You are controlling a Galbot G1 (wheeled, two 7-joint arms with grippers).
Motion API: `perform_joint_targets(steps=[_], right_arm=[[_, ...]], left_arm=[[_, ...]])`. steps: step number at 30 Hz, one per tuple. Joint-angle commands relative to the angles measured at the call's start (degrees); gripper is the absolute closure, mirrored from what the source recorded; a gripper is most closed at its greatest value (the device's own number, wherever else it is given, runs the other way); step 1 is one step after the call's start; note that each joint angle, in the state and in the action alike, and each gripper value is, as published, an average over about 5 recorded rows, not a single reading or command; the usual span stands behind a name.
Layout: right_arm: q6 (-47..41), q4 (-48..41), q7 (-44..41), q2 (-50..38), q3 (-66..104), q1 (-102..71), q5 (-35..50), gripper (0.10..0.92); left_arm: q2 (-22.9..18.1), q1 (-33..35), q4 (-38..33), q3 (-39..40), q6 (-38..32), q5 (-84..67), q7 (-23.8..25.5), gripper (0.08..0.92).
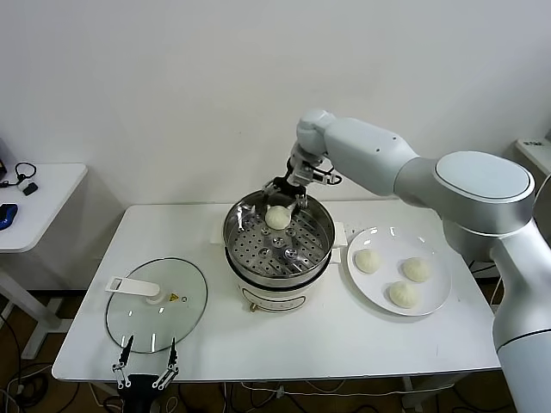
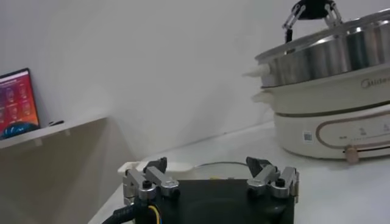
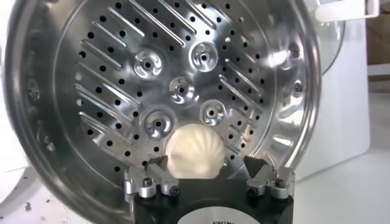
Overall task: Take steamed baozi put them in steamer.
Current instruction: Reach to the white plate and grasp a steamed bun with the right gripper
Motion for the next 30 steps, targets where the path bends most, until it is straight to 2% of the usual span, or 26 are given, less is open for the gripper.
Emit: perform_joint_targets(steps=[1,7,11,20,25,30], right_arm=[[2.81,2.39,-2.22,-1.44,-6.40,5.66,11.95,0.203],[2.69,5.23,-5.84,-4.54,-15.69,11.15,24.32,0.203],[-1.60,7.78,-6.30,-7.64,-22.46,15.07,29.08,0.203],[-26.35,16.51,-3.49,-15.24,-33.19,21.40,34.26,0.203],[-40.18,23.14,-2.26,-19.05,-34.62,22.11,40.78,0.203],[-52.38,28.59,0.89,-22.14,-33.40,20.54,42.33,0.203]], left_arm=[[0.12,0.11,-0.15,-0.01,-0.01,0.14,-0.01,0.177],[0.17,0.06,0.02,0.10,0.00,0.28,-0.01,0.177],[0.20,-0.08,0.30,0.17,0.00,0.43,-0.01,0.177],[0.38,-0.55,1.16,0.15,0.12,0.51,0.00,0.177],[0.39,-0.90,1.59,0.28,0.17,0.49,0.01,0.177],[0.46,-1.12,1.75,0.28,0.29,0.43,0.03,0.177]])
